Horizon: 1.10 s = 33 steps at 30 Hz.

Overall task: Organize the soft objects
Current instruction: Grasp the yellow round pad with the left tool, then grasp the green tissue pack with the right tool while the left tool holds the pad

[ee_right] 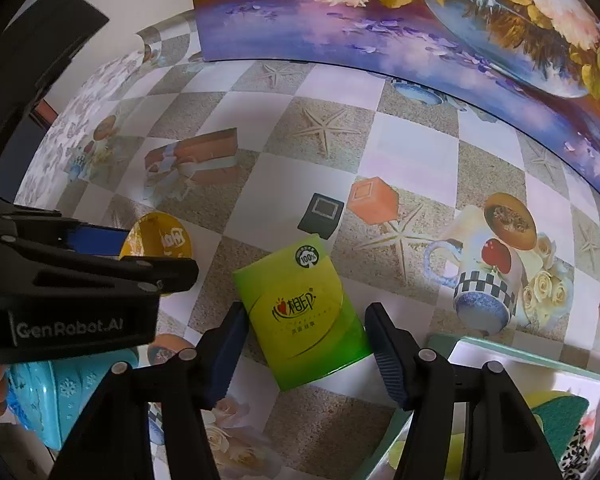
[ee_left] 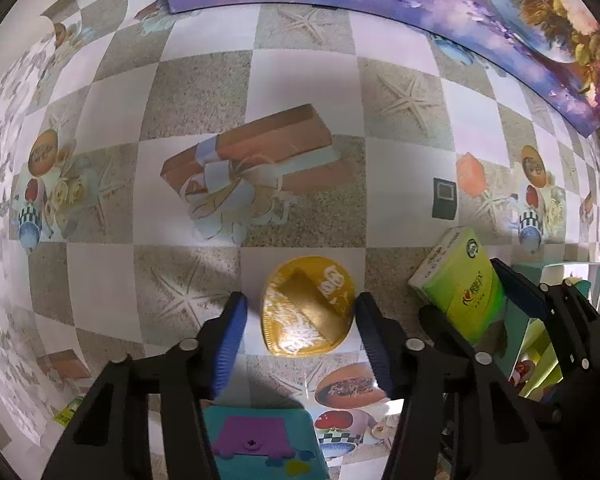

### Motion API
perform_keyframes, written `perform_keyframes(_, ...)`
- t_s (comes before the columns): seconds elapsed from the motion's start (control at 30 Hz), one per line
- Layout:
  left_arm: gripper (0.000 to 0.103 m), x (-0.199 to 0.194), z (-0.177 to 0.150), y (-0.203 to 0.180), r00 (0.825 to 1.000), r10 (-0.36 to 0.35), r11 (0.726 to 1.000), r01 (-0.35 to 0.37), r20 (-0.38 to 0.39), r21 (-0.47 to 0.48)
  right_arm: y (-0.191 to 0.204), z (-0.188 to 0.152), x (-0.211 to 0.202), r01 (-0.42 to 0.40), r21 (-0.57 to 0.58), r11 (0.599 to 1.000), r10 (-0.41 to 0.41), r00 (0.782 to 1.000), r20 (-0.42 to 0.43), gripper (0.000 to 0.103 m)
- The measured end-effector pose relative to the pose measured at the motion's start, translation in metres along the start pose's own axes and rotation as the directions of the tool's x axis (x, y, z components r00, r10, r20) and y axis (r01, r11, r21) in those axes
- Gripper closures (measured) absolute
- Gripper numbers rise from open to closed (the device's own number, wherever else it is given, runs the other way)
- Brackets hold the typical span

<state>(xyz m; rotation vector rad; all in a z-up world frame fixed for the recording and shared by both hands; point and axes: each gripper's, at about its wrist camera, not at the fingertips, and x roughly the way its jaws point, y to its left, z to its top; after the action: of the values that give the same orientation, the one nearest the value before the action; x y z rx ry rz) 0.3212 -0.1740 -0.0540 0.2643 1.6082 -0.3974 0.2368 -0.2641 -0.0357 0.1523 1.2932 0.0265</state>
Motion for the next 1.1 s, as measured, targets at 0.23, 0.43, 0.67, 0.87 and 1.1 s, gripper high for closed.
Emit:
perform_keyframes(0.23,0.056,0.0,0.0,-0.004,1.0,-0.014,1.0,0.014,0.006,0.011,0.0,0.0,0.0,0.003,-0.001,1.0,-0.003,1.0,-0.001,0.04)
perform_keyframes(0.43,0.057,-0.006,-0.002,0.0,0.999,-0.029,1.0,0.029,0.017,0.01,-0.001,-0.001,-0.001,0.006,0.006,1.0,-0.006,1.0,0.0,0.041)
perform_keyframes(0.67,0.057,-0.018,-0.006,0.011,0.998,-0.033,0.999,0.035,0.05,-0.027,-0.004,-0.006,-0.003,-0.005,0.019,1.0,0.005,1.0,-0.003,0.043)
perform_keyframes(0.87,0.057,-0.041,-0.014,0.018,0.996,-0.037,0.998,0.041,0.085,-0.046,-0.008,-0.012,-0.022,-0.009,0.03,1.0,0.008,1.0,0.014,0.045)
perform_keyframes(1.1,0.057,-0.079,-0.034,0.019,0.989,-0.04,0.997,0.049,0.141,-0.063,-0.01,-0.026,-0.063,-0.007,0.042,0.999,0.004,0.998,0.06,0.048)
